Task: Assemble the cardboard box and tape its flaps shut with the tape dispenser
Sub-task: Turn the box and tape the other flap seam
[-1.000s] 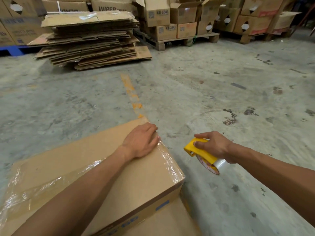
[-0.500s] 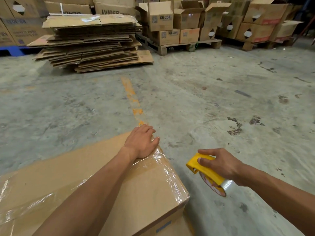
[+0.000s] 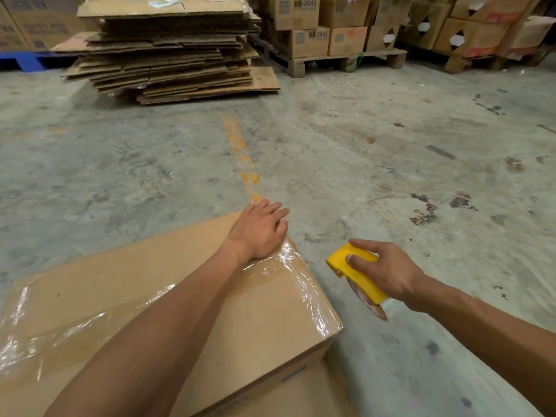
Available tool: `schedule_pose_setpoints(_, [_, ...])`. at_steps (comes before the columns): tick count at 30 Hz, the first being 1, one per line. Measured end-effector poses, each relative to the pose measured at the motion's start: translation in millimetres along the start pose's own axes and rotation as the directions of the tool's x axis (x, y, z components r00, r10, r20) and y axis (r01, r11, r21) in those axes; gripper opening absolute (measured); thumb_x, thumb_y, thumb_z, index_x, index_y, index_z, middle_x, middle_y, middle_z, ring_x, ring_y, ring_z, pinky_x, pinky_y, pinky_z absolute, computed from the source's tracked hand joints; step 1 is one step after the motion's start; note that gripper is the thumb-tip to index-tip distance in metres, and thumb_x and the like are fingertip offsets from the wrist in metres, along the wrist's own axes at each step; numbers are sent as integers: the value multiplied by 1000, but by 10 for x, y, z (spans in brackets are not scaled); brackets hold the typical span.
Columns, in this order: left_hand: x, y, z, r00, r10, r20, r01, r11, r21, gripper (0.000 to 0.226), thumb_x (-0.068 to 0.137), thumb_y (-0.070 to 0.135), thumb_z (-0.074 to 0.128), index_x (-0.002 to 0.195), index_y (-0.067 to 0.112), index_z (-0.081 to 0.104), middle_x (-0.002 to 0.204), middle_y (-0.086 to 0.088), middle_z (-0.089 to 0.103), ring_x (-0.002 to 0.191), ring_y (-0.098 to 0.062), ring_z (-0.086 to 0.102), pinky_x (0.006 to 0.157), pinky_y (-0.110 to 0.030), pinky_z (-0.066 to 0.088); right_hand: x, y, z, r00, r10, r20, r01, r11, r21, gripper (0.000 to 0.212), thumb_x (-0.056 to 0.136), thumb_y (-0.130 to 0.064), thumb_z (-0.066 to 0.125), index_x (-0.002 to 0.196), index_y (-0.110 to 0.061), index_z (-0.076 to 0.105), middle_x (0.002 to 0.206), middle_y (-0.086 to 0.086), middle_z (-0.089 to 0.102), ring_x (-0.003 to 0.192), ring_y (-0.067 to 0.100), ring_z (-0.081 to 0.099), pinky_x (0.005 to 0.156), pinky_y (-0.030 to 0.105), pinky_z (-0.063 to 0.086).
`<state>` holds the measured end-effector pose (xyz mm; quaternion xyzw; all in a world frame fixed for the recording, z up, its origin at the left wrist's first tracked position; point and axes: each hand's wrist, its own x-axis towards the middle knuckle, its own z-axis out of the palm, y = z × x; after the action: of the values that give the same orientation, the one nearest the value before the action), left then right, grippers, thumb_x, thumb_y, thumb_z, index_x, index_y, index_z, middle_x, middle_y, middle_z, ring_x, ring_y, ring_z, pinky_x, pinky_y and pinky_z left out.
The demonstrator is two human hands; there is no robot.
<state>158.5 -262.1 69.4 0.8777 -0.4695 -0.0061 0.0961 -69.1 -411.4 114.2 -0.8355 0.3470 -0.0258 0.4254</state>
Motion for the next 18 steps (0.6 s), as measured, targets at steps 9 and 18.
schedule_pose_setpoints(9, [-1087,-235,-140,999,-14,49,15,999,-28,54,103,43,22,155,31,17,163,10,9,150,-11,5,120,-33,3,-128,-653,268,964,-235,-121,232,972,-37,51,88,-44,58,138,-37,53,128,1,61,89,40,68,70,46,61])
schedule_pose_setpoints(18, [-2846,-1298,-542,936,-352,-8,352,936,-22,57,97,57,19,152,41,22,160,12,15,149,-11,11,119,-35,7,-406,-1382,829,882,-471,20,472,881,-35,49,91,-40,61,139,-33,54,139,2,58,129,29,50,106,37,41])
